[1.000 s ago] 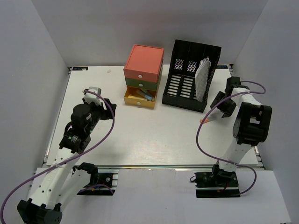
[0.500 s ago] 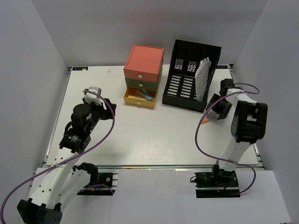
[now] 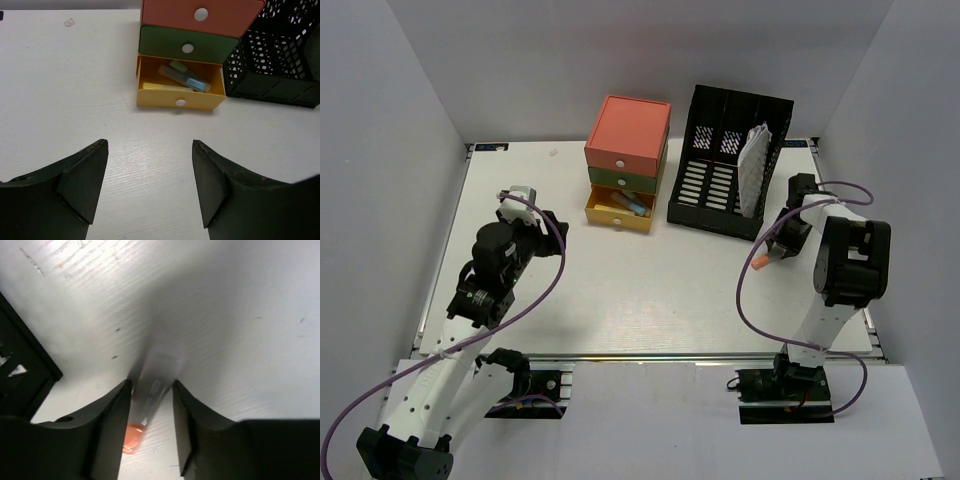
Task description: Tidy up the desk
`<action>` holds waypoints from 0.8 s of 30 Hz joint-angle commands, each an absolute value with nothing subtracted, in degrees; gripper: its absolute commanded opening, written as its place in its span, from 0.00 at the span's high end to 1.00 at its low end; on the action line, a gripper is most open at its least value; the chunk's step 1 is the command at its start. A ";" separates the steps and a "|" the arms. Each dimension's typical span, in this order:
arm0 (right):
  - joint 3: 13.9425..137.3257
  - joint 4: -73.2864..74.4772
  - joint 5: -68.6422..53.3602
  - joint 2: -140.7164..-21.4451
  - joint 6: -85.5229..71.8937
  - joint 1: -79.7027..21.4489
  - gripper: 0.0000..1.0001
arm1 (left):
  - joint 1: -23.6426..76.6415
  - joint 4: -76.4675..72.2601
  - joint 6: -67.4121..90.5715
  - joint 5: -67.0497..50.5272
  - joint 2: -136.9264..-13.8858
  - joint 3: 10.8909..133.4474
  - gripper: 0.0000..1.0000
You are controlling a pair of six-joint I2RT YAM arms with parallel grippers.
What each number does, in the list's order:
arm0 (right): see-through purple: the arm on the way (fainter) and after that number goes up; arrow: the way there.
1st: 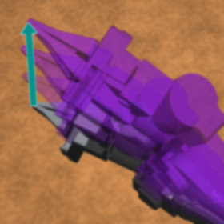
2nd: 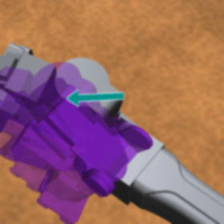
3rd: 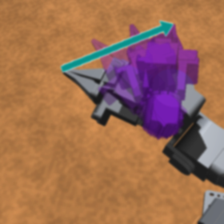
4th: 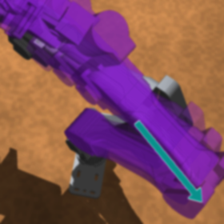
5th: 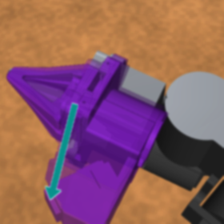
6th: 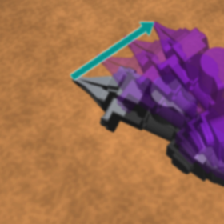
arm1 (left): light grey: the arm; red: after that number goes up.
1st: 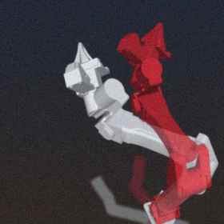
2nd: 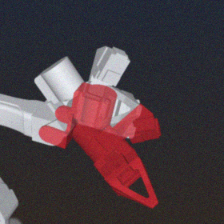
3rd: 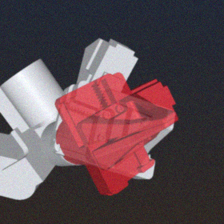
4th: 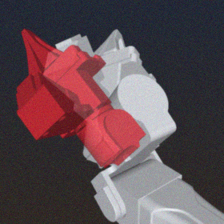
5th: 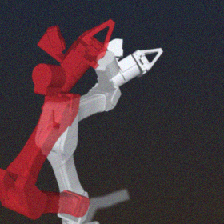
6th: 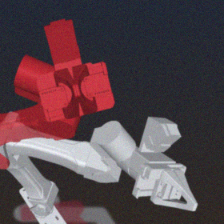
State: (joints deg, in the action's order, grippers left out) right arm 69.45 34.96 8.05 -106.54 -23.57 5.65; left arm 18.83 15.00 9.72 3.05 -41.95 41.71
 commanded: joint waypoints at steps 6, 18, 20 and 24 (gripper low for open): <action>65.22 33.75 9.76 -101.35 -22.76 6.68 0.72 | 18.63 14.94 9.76 4.31 -41.40 41.48 0.23; 66.62 35.59 -14.74 -87.11 4.00 6.51 1.00 | 18.63 14.59 9.84 4.22 -40.87 41.40 0.22; 67.32 38.91 -27.03 -84.74 17.14 4.94 1.00 | 18.63 14.59 9.76 4.22 -40.78 41.31 0.22; 67.06 45.42 -42.61 -80.43 38.37 0.99 1.00 | 18.63 14.68 9.76 4.66 -40.87 41.31 0.22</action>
